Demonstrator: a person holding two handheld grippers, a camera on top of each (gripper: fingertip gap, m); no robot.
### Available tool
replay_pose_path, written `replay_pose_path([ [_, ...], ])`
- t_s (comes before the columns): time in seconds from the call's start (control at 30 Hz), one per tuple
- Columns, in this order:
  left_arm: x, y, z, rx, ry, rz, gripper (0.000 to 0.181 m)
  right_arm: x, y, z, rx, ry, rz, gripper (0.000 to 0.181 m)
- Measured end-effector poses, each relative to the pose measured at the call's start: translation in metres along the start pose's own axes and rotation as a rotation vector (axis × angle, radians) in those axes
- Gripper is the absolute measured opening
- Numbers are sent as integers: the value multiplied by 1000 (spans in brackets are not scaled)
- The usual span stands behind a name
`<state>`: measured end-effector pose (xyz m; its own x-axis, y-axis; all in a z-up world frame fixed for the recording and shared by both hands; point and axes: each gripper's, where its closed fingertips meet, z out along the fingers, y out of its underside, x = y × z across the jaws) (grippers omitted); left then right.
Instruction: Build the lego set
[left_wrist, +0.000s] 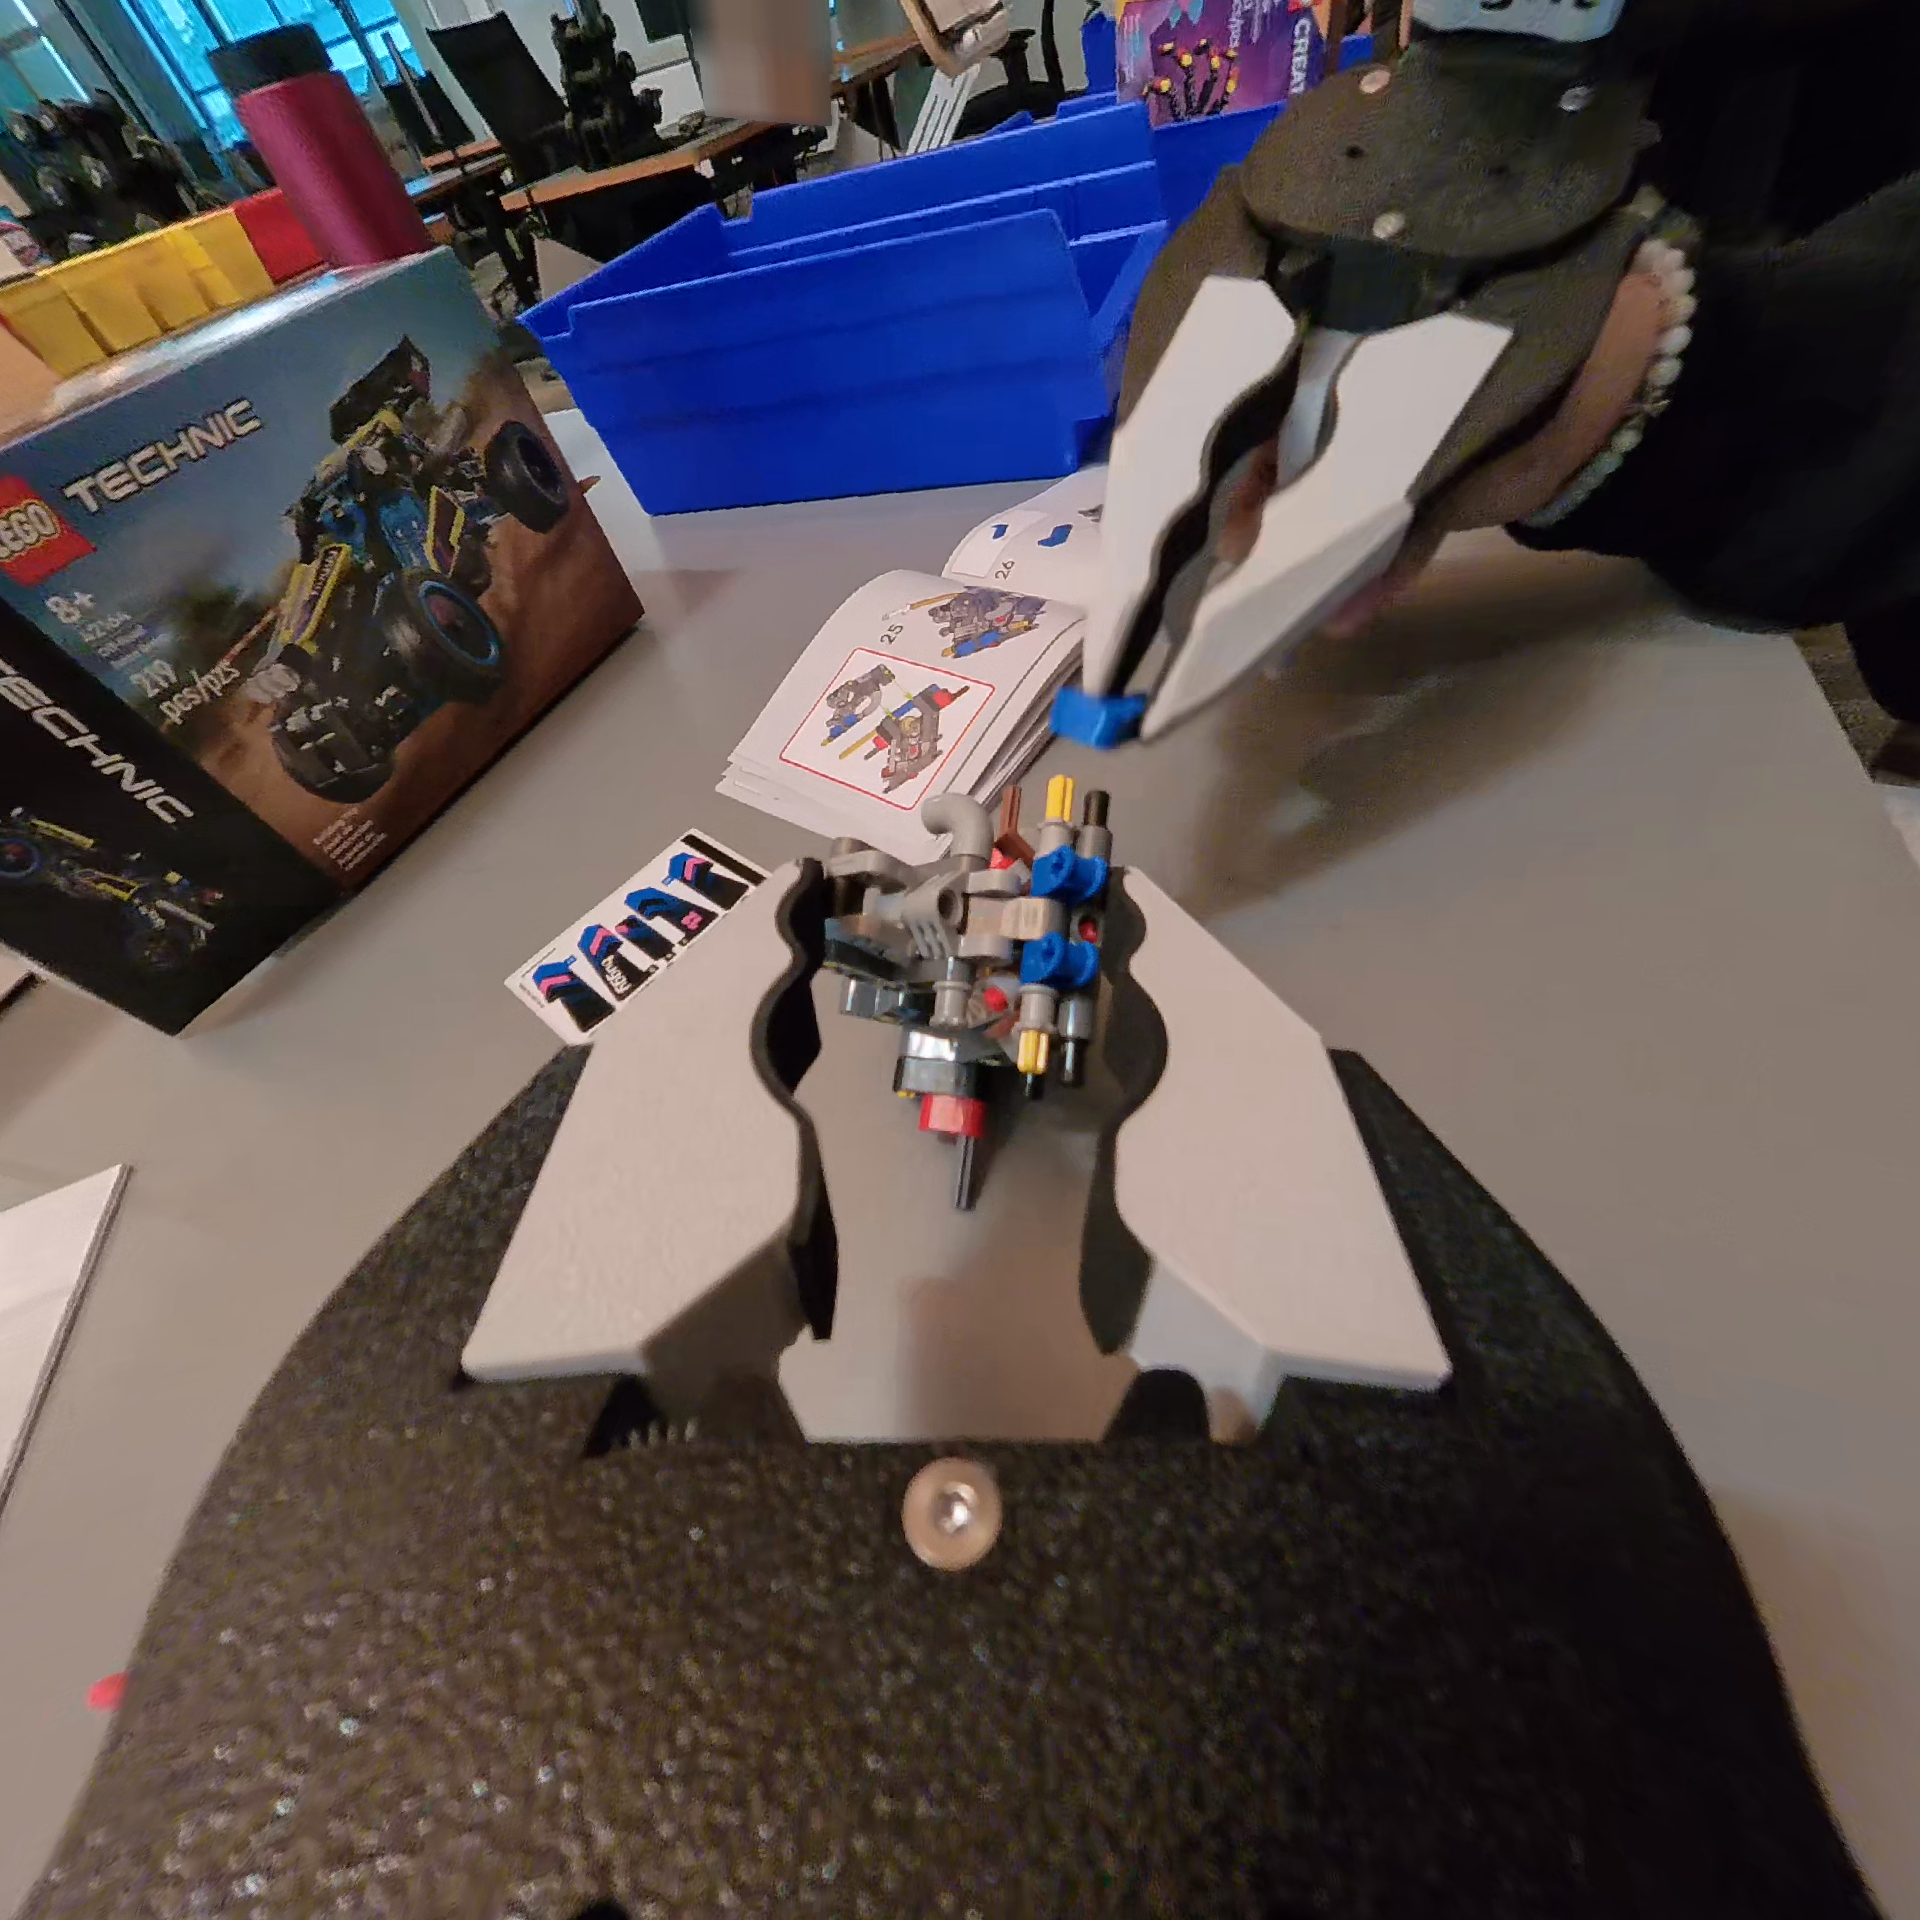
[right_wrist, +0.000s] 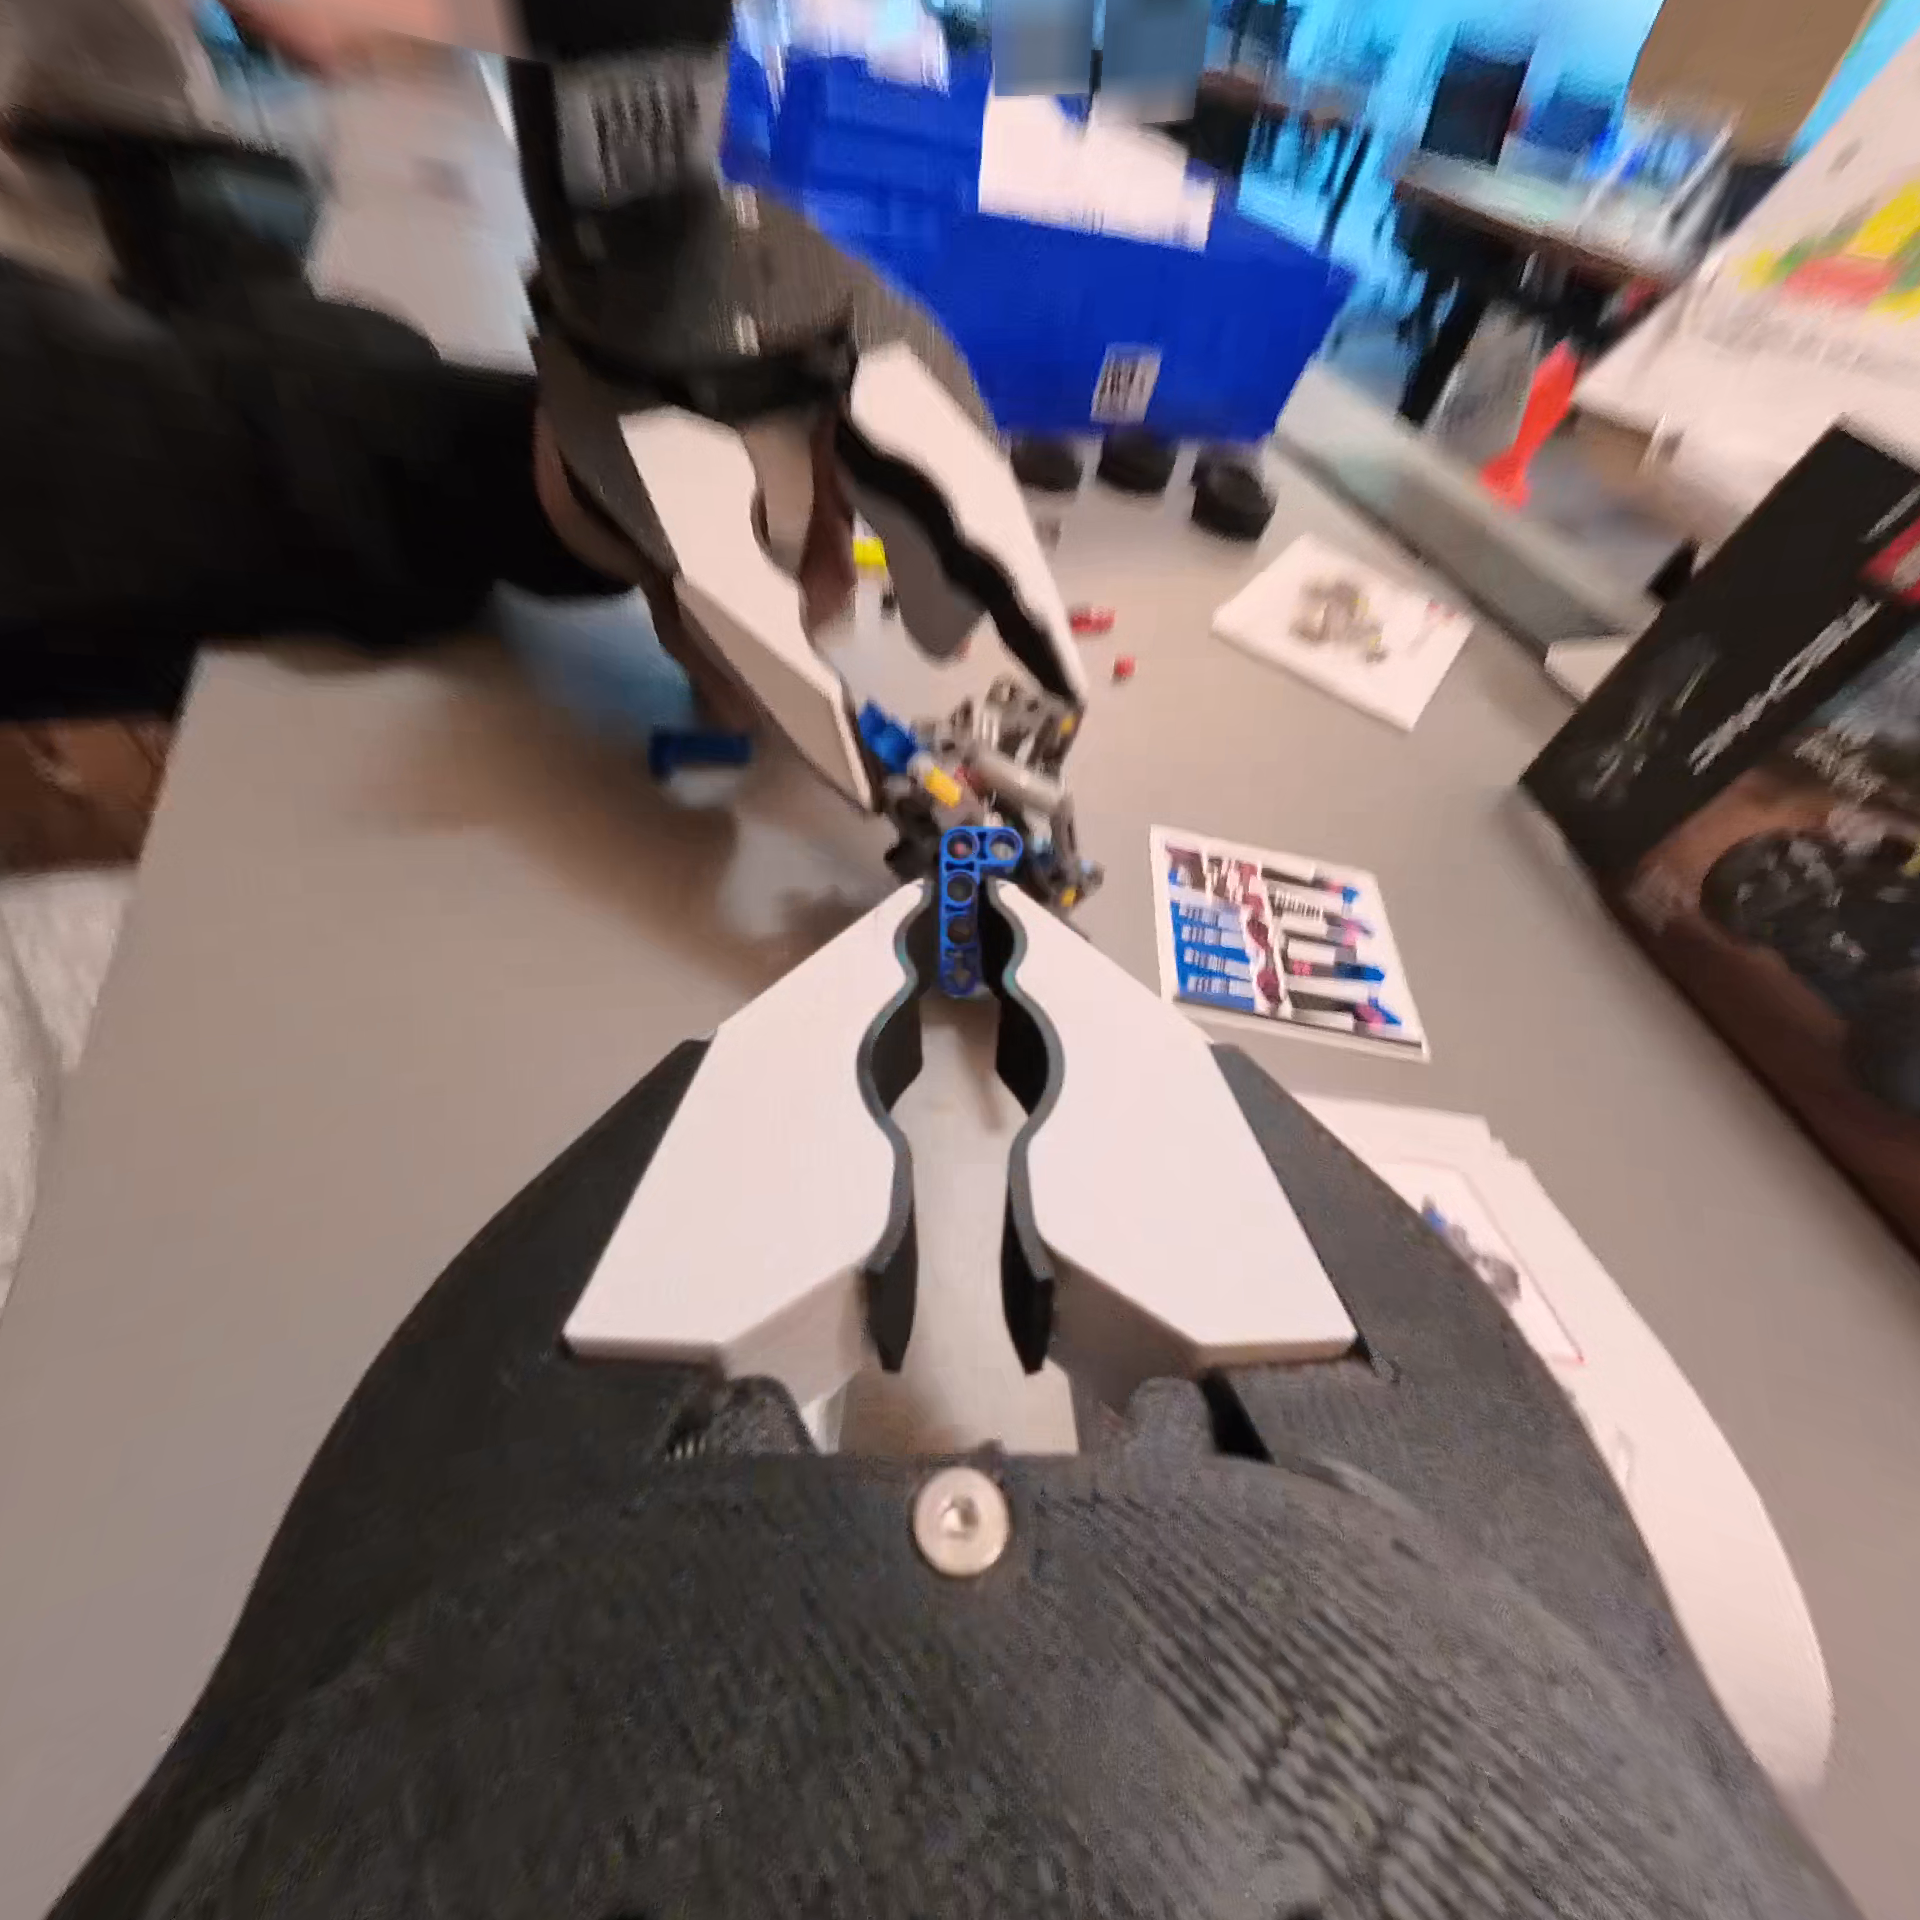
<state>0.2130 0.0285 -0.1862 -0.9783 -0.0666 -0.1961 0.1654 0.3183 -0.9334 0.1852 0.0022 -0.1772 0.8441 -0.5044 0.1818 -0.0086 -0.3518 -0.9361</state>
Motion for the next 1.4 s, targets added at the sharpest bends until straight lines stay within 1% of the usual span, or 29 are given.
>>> replay_pose_path([
  [0.03, 0, 0, -1, 2, 7, 8, 51, 1, -6, 0, 54, -9, 1, 5],
  [0.1, 2, 1, -2, 6, 25, 28, 51, -3, -6, 5, 66, -63, -22, 5],
  [0.17, 3, 1, -3, 12, 42, 40, 51, -9, -9, 10, 83, -95, -104, 5],
  [0.23, 4, 1, -5, 18, 63, 46, 51, -18, -12, 15, 79, -160, -138, 5],
  [0.33, 6, 1, -7, 25, 87, 61, 51, -22, -10, 23, 60, -213, -185, 5],
  [0.53, 5, 2, -9, 29, 103, 48, 50, -22, -7, 20, 71, -277, -185, 5],
  [0.63, 6, 1, -10, 30, 111, 54, 50, -22, -6, 19, 94, -287, -177, 5],
  [0.73, 8, 1, -9, 31, 119, 62, 50, -25, 1, 25, 53, -288, -215, 6],
  [0.87, 9, 1, -10, 32, 123, 61, 50, -25, 2, 26, 39, -271, -250, 5],
  [1.03, 9, 1, -8, 30, 116, 67, 51, -20, -1, 24, 17, -194, -310, 7],
  [1.17, 8, 1, -8, 29, 111, 62, 50, -20, 3, 25, -13, -176, -354, 8],
  [1.4, 8, 1, -7, 25, 102, 77, 50, -19, 3, 25, -17, -158, -331, 6],
])
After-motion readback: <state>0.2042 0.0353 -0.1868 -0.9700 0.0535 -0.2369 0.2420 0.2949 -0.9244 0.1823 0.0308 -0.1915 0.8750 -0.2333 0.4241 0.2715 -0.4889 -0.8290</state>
